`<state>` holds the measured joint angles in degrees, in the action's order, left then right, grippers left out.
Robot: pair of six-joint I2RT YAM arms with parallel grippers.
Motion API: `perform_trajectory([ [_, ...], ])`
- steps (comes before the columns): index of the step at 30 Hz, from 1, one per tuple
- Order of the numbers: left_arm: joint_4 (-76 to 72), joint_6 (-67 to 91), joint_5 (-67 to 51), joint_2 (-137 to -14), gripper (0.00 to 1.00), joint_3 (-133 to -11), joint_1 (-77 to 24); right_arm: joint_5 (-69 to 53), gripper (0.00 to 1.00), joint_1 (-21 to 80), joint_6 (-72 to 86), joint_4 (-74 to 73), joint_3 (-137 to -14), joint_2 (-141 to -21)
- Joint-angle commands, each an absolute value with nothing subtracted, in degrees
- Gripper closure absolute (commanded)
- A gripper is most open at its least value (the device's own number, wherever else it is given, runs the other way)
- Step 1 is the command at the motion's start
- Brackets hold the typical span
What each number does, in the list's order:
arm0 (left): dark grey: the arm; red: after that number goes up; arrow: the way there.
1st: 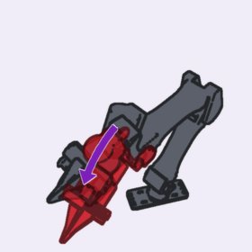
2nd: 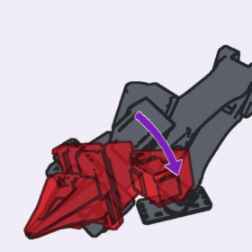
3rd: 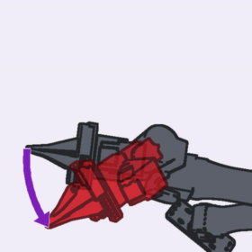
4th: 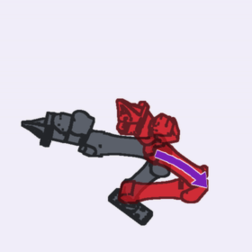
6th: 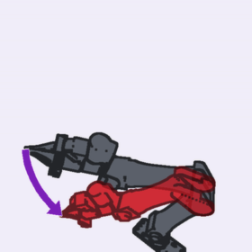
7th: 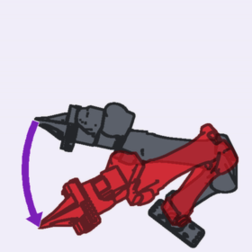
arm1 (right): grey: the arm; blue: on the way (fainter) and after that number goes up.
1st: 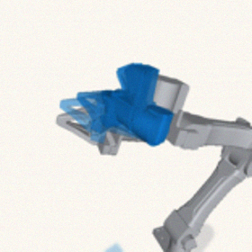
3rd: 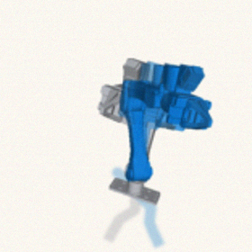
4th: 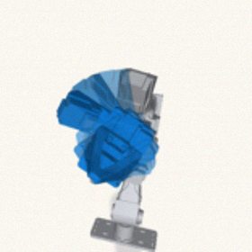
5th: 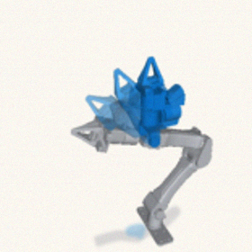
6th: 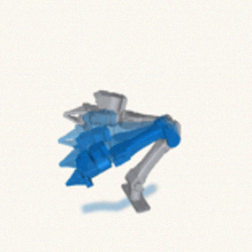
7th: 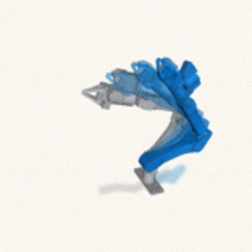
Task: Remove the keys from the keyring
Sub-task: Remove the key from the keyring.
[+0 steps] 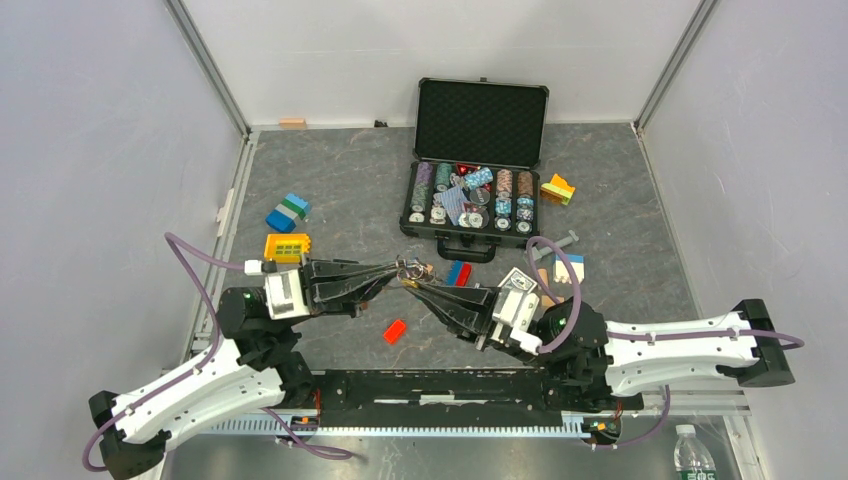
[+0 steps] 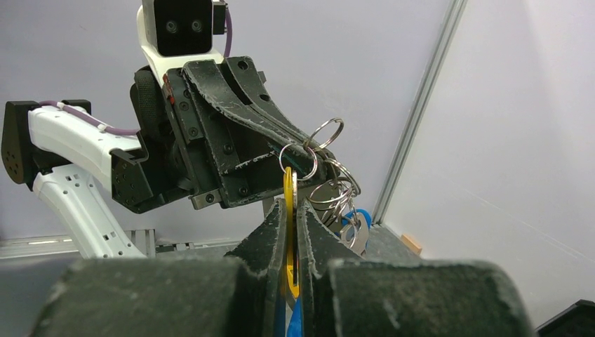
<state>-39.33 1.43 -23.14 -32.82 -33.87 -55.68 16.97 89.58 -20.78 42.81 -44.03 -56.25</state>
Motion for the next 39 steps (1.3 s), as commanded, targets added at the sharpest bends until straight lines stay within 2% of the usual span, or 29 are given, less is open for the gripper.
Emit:
perform_trajectory([
  [1,-37.7,0.2,-26.3,-32.8,0.98,-36.4,-55.8,17.1,0.96,89.5,-20.9,45.0,-46.9,-54.0],
  [25,-32.2,-2.1,-28.7,-32.5,0.98,-37.6,-55.8,18.2,0.96,89.5,-21.4,42.1,-45.3,-50.6],
  [39,-31.8,-2.4,-27.3,-31.8,0.98,-38.0,-55.8,18.9,0.96,89.5,-21.0,34.6,-43.8,-47.0],
])
